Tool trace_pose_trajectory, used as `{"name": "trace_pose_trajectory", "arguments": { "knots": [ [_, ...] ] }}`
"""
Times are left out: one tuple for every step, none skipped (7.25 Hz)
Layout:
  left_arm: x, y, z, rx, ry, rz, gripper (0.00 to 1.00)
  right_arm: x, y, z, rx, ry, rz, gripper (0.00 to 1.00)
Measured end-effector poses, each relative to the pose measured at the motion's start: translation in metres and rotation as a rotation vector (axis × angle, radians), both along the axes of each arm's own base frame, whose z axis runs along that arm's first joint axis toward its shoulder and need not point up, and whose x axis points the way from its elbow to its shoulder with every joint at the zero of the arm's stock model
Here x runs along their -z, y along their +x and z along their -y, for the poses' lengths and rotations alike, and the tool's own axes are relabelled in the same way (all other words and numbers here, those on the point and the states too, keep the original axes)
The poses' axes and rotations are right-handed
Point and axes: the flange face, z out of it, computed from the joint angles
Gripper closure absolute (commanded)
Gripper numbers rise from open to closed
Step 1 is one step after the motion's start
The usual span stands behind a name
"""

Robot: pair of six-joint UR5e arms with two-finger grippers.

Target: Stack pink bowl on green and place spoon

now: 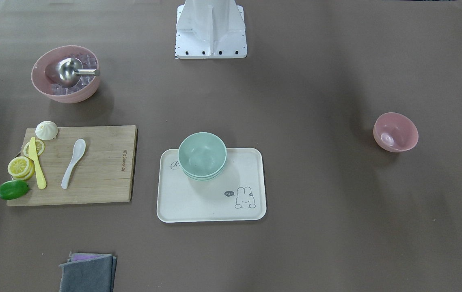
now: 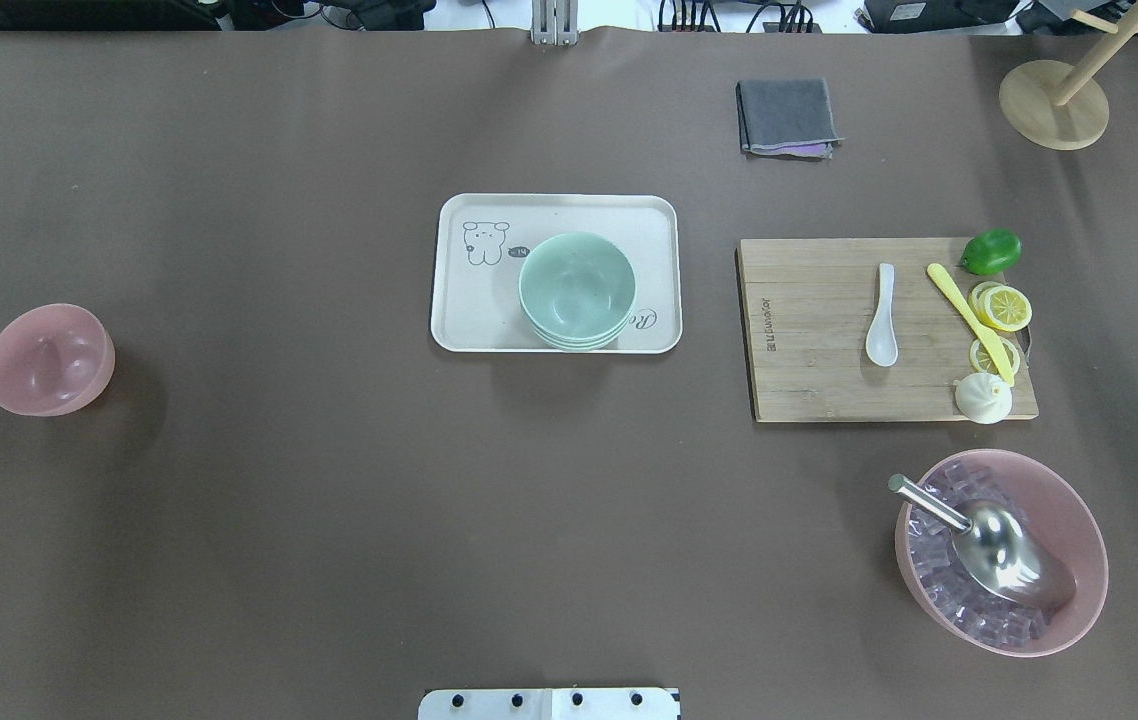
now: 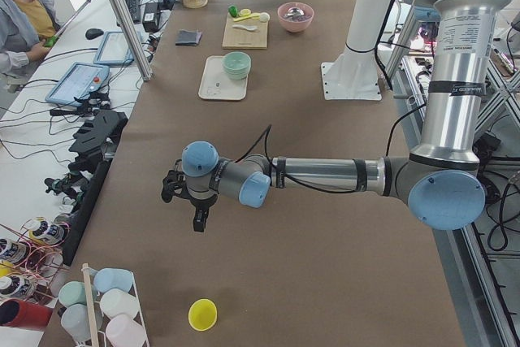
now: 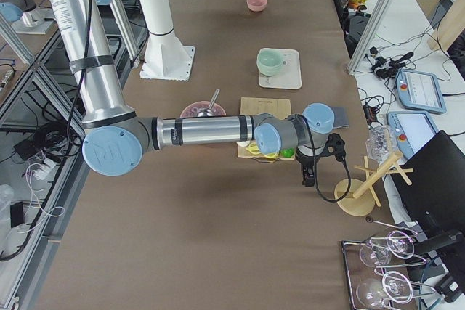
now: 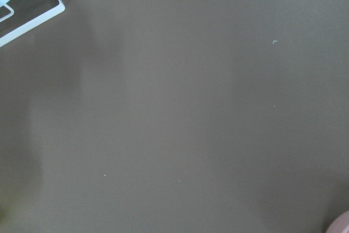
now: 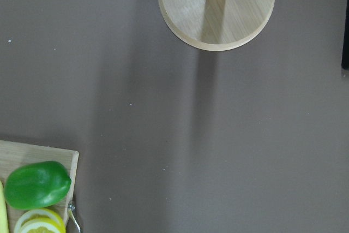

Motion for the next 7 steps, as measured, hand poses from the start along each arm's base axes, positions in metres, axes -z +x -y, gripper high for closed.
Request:
{"name": "trace_pose_trajectory", "arguments": {
  "knots": [
    [0.004,0.0,0.0,0.0,0.009,0.001,0.02,0.0,-0.002,0.0,0.003,-0.003,0.002,0.0],
    [0.011,0.0,0.001,0.0,0.022,0.0,0.02,-0.001,-0.004,0.0,0.005,-0.005,0.004,0.0],
    [0.012,0.001,-0.002,0.0,0.022,-0.003,0.02,-0.001,-0.006,0.001,0.006,-0.008,0.005,0.0],
    [0.009,0.002,-0.007,0.002,0.013,-0.006,0.02,-0.004,-0.009,0.002,0.009,-0.014,0.004,0.0],
    [0.009,0.004,-0.009,0.003,0.009,-0.007,0.02,-0.006,-0.011,0.003,0.012,-0.019,0.003,0.0],
    [0.012,0.007,-0.01,0.004,0.009,-0.01,0.02,-0.005,-0.012,0.003,0.014,-0.018,0.005,0.0],
    [0.018,0.009,-0.012,0.006,0.015,-0.016,0.02,-0.001,-0.014,0.004,0.016,-0.011,0.008,0.0]
  ]
}}
